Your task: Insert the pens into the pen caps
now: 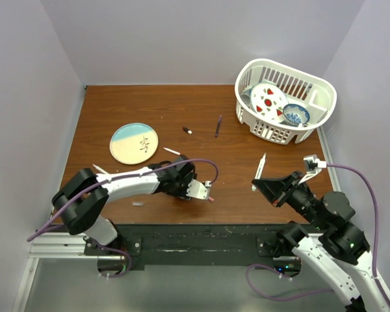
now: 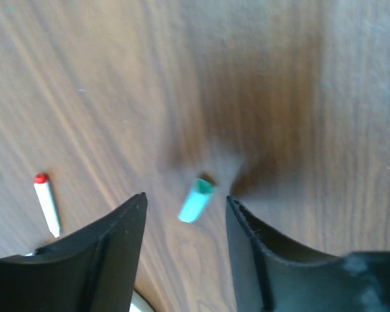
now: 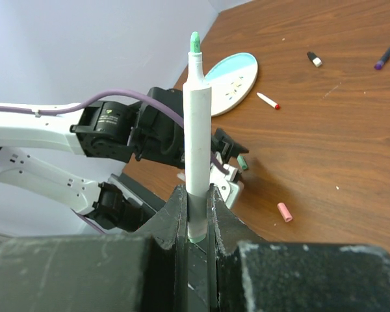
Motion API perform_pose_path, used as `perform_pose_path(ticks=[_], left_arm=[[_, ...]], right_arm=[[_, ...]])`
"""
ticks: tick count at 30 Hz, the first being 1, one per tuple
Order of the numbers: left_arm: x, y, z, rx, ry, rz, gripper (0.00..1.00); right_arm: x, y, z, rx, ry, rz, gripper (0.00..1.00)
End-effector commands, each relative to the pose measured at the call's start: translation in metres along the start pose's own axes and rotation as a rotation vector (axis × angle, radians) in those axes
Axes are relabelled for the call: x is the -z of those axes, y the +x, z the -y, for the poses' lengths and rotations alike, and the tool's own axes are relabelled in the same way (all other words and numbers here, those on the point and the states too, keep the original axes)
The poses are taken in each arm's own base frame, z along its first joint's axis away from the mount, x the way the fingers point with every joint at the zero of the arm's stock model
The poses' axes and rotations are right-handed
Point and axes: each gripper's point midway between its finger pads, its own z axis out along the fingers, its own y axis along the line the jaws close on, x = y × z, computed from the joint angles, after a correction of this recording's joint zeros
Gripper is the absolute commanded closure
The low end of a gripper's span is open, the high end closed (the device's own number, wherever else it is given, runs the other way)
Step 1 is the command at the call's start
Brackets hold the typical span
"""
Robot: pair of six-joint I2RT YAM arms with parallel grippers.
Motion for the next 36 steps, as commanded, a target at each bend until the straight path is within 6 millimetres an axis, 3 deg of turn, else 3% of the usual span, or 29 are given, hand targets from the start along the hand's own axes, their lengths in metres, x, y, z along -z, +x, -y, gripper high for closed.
perform_pose_path(ticks=[1,3,4,7,8,9,10,11,14,17,18,19,23,24,25,26,28,32,34,36], left_arm=[[0.027,-0.018,-0.030,0.040,-0.106,0.053,0.39],[0.046,-0.024,-0.040,0.085,-0.156,0.083,0.27],[0.053,-0.027,-0.043,0.101,-0.176,0.101,0.00],[0.090,-0.036,-0.065,0.209,-0.299,0.177,0.00],[0.106,-0.039,-0.080,0.265,-0.370,0.192,0.00],[0.124,-0.044,-0.089,0.414,-0.425,0.240,0.00],[0.141,-0.034,-0.104,0.531,-0.516,0.207,0.00],[0.169,-0.038,-0.119,0.625,-0.558,0.222,0.00],[0.206,-0.027,-0.127,0.850,-0.621,0.177,0.00],[0.216,-0.031,-0.120,1.100,-0.611,0.230,0.00],[0.214,-0.037,-0.116,1.114,-0.573,0.269,0.00],[0.199,-0.054,-0.099,1.095,-0.439,0.319,0.00],[0.188,-0.093,-0.083,1.180,-0.245,0.487,0.01],[0.186,-0.099,-0.080,1.204,-0.214,0.520,0.07],[0.178,-0.100,-0.074,1.239,-0.189,0.525,0.25],[0.180,-0.102,-0.077,1.367,-0.193,0.557,0.31],[0.170,-0.079,-0.078,1.554,-0.294,0.512,0.31],[0.154,-0.050,-0.055,2.025,-0.355,0.431,0.36],[0.138,-0.037,-0.036,2.154,-0.365,0.370,0.39],[0.129,-0.031,-0.030,2.260,-0.385,0.359,0.39]], right_arm=[[0.006,-0.019,-0.008,0.029,0.003,0.049,1.00],[0.003,-0.017,-0.004,0.030,0.020,0.040,1.00],[0.001,-0.015,-0.003,0.028,0.023,0.031,1.00],[-0.002,-0.012,-0.003,0.019,0.014,0.028,1.00],[-0.005,-0.010,0.000,0.015,0.021,0.024,1.00],[-0.006,-0.009,0.001,0.014,0.023,0.024,1.00],[-0.007,-0.008,0.003,0.011,0.028,0.023,1.00],[-0.008,-0.007,0.004,0.009,0.032,0.023,1.00],[-0.010,-0.005,0.006,0.004,0.040,0.018,1.00],[-0.011,-0.005,0.009,0.004,0.053,0.019,1.00],[-0.011,-0.005,0.009,0.004,0.056,0.023,1.00],[-0.011,-0.006,0.010,0.004,0.058,0.025,1.00],[-0.012,-0.006,0.010,0.005,0.060,0.020,1.00],[-0.013,-0.005,0.011,0.006,0.067,0.014,1.00],[-0.012,-0.005,0.010,0.008,0.067,0.012,1.00],[-0.012,-0.005,0.011,0.009,0.069,0.011,1.00],[-0.012,-0.005,0.011,0.009,0.068,0.010,1.00],[-0.013,-0.002,0.016,0.003,0.085,0.017,1.00],[-0.013,-0.001,0.018,-0.004,0.085,0.017,1.00],[-0.015,0.001,0.018,-0.004,0.082,0.015,1.00]])
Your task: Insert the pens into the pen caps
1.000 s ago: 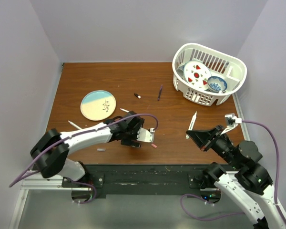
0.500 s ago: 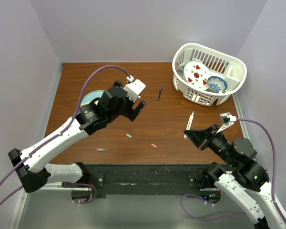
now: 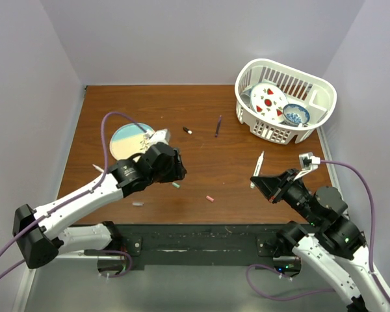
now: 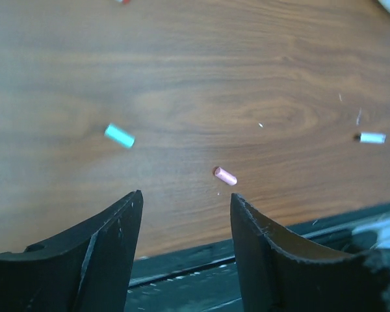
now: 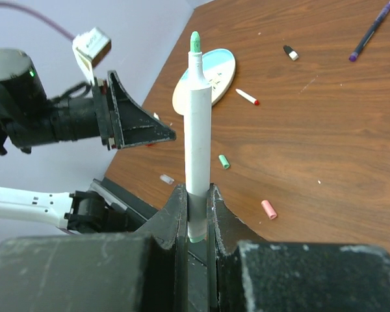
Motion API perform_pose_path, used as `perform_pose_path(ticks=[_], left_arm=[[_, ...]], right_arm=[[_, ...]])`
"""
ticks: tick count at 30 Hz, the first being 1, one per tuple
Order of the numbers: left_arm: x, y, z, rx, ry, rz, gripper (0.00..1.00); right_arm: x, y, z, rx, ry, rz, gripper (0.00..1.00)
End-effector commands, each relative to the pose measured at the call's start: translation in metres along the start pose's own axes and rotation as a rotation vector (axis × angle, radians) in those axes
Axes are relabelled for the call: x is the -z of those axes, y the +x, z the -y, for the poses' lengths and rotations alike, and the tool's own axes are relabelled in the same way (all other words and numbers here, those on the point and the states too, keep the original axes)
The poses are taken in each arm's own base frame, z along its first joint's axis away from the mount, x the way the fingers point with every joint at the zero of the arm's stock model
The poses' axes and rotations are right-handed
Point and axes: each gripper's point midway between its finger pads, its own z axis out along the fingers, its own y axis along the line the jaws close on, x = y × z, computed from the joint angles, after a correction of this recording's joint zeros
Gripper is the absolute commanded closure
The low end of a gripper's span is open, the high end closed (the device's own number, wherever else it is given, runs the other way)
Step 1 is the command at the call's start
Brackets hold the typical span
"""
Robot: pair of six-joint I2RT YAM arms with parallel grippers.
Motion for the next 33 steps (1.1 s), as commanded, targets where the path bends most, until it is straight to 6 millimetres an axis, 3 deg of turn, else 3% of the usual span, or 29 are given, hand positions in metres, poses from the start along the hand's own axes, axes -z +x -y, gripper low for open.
perform_pose_path(ticks=[1,8,9,14,19,23,33], left_arm=[[-0.012,0.011,-0.028,0.393,-0.150,0.048,0.40],[-0.043,0.023,-0.047,0.462,-0.379,-0.003,0.43],[-0.045,0.021,-0.041,0.472,-0.378,-0.028,0.43],[-0.079,0.036,-0.045,0.443,-0.453,-0.153,0.43],[-0.108,0.051,-0.052,0.464,-0.465,-0.243,0.57],[-0.118,0.060,-0.059,0.464,-0.494,-0.274,0.62],[-0.127,0.070,-0.085,0.447,-0.578,-0.279,0.64]], right_arm=[[-0.004,-0.004,0.001,-0.011,0.001,0.031,1.00],[-0.004,-0.005,-0.002,-0.010,-0.012,0.034,1.00],[-0.004,-0.004,-0.002,-0.008,-0.014,0.033,1.00],[-0.003,-0.003,0.000,-0.011,-0.013,0.035,1.00],[0.003,-0.007,0.000,0.002,-0.006,0.053,1.00],[0.007,-0.010,0.004,0.025,0.013,0.060,1.00],[0.007,-0.011,0.007,0.040,0.027,0.070,1.00]])
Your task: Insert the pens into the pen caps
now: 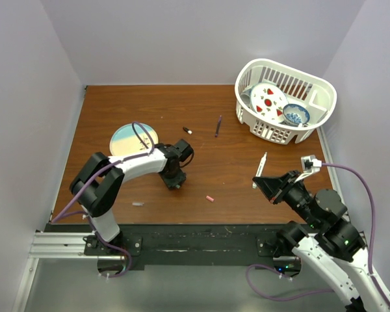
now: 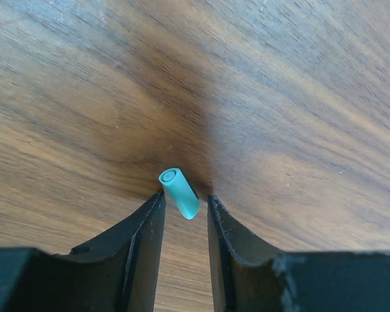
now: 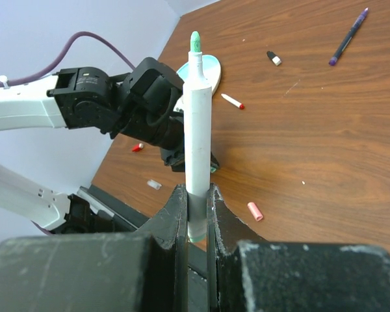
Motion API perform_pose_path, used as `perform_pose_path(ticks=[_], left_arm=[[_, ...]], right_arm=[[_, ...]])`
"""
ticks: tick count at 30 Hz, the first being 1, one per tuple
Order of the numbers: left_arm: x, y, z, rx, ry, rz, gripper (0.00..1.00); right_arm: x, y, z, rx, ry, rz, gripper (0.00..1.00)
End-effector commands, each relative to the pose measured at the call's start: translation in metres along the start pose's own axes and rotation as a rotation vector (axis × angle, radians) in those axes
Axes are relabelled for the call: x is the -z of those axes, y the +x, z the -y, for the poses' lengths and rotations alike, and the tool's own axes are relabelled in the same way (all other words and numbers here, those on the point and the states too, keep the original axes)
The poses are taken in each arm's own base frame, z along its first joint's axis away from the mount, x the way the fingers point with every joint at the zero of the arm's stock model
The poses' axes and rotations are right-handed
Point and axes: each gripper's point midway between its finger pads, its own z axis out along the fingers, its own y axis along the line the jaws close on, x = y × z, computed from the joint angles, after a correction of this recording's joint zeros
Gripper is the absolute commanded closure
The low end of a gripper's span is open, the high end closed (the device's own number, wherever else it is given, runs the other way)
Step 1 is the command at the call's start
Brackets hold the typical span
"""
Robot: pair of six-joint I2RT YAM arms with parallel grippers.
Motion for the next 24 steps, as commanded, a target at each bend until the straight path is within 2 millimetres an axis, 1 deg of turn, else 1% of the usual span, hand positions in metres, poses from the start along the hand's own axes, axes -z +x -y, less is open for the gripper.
perform_pose_path(ticks=[1,4,5,7,8,9,10,11,13,15,16,17,18,19,20,21,22,23,24], left_arm=[[-0.009,-0.008,-0.003,0.002,-0.018,0.020,0.64],[-0.013,-0.009,-0.008,-0.005,-0.039,0.022,0.71],[-0.013,-0.010,-0.010,-0.009,-0.045,0.029,0.77],[-0.013,-0.012,-0.008,-0.030,-0.031,0.040,0.84],[-0.015,-0.013,-0.008,-0.046,-0.027,0.042,0.93],[-0.015,-0.014,-0.005,-0.056,-0.013,0.043,0.97],[-0.015,-0.014,-0.006,-0.067,-0.014,0.044,1.00],[-0.015,-0.014,-0.006,-0.077,-0.011,0.043,1.00],[-0.011,-0.018,0.003,-0.134,0.041,0.058,1.00],[-0.007,-0.021,0.009,-0.171,0.080,0.078,1.00],[0.000,-0.025,0.011,-0.174,0.098,0.095,1.00],[0.004,-0.029,0.012,-0.180,0.110,0.110,1.00],[0.009,-0.032,0.020,-0.191,0.152,0.130,1.00],[0.024,-0.036,0.028,-0.223,0.214,0.153,1.00],[0.029,-0.035,0.030,-0.242,0.250,0.158,1.00],[0.040,-0.035,0.043,-0.247,0.333,0.163,1.00],[0.062,-0.039,0.052,-0.266,0.423,0.189,1.00],[0.068,-0.036,0.053,-0.285,0.474,0.191,1.00],[0.100,-0.038,0.072,-0.288,0.627,0.220,1.00]], right_arm=[[0.003,-0.012,-0.004,0.022,-0.007,0.039,1.00],[0.003,-0.011,-0.004,0.017,-0.006,0.038,1.00],[0.002,-0.010,-0.004,0.016,-0.007,0.034,1.00],[0.002,-0.008,-0.004,0.015,-0.010,0.025,1.00],[0.001,-0.007,-0.004,0.010,-0.010,0.023,1.00],[0.000,-0.006,-0.004,0.007,-0.010,0.018,1.00],[-0.001,-0.005,-0.005,0.004,-0.017,0.012,1.00],[-0.001,-0.003,-0.005,0.000,-0.020,0.006,1.00],[-0.005,0.002,-0.004,-0.006,-0.021,-0.010,1.00],[-0.013,0.012,-0.005,-0.007,-0.046,-0.038,1.00],[-0.019,0.020,-0.004,-0.009,-0.052,-0.068,1.00],[-0.024,0.028,-0.008,-0.015,-0.090,-0.095,1.00],[-0.028,0.034,-0.012,-0.020,-0.117,-0.119,1.00],[-0.035,0.042,-0.013,-0.028,-0.126,-0.154,1.00],[-0.040,0.043,-0.019,-0.037,-0.164,-0.153,1.00],[-0.042,0.050,-0.026,-0.044,-0.210,-0.188,1.00],[-0.045,0.053,-0.028,-0.050,-0.230,-0.198,1.00],[-0.052,0.058,-0.031,-0.063,-0.256,-0.208,1.00],[-0.054,0.063,-0.034,-0.066,-0.282,-0.225,1.00]])
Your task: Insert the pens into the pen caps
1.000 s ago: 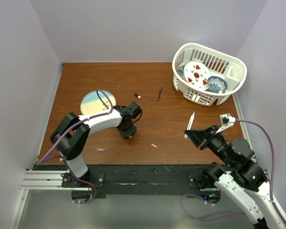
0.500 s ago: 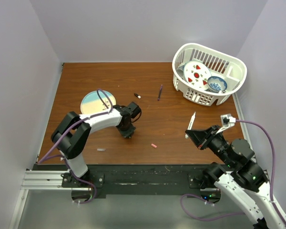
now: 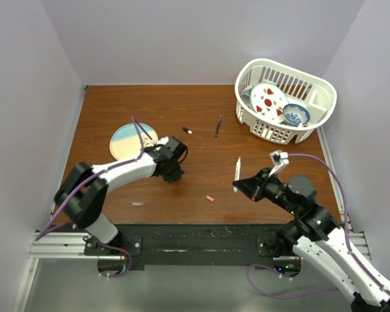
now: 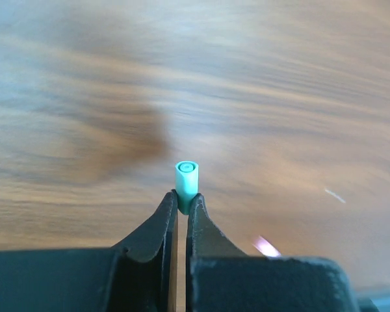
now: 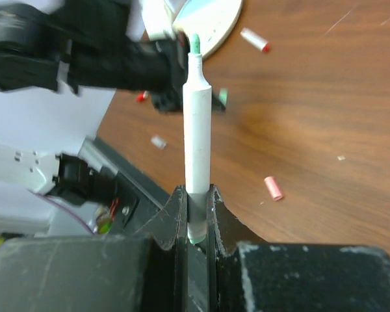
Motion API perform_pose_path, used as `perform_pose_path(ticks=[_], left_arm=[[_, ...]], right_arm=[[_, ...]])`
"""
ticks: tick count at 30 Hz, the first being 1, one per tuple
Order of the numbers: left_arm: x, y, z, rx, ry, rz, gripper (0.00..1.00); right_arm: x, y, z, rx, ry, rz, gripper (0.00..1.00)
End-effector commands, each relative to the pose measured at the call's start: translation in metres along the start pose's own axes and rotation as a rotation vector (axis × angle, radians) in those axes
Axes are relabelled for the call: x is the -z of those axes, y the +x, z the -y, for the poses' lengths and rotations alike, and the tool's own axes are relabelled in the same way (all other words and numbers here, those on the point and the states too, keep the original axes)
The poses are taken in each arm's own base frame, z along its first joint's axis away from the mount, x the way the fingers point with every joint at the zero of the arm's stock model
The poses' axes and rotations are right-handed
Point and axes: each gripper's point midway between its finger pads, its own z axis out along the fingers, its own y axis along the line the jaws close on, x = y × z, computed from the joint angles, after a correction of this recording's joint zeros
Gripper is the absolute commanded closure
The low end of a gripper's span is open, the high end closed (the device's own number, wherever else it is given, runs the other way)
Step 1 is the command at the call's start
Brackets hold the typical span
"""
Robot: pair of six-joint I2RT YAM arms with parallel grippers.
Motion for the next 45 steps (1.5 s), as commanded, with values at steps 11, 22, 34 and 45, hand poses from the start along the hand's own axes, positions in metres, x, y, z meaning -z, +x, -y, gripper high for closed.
perform_pose_path(ticks=[11,22,34,45], left_arm=[[0.183,-0.029,0.125,-0.180,1.096,0.276,1.00],[0.237,-0.021,0.130,-0.233,1.291,0.278,1.00],[0.229,-0.023,0.123,-0.233,1.236,0.300,1.00],[0.225,-0.014,0.119,-0.206,1.256,0.253,1.00]], right_arm=[[-0.077,0.024,-0.053,-0.005,-0.380,-0.136,1.00],[-0.089,0.033,-0.063,0.028,-0.361,-0.098,1.00],[-0.077,0.024,-0.068,0.029,-0.366,-0.056,1.00],[-0.079,0.019,-0.068,0.040,-0.334,-0.050,1.00]])
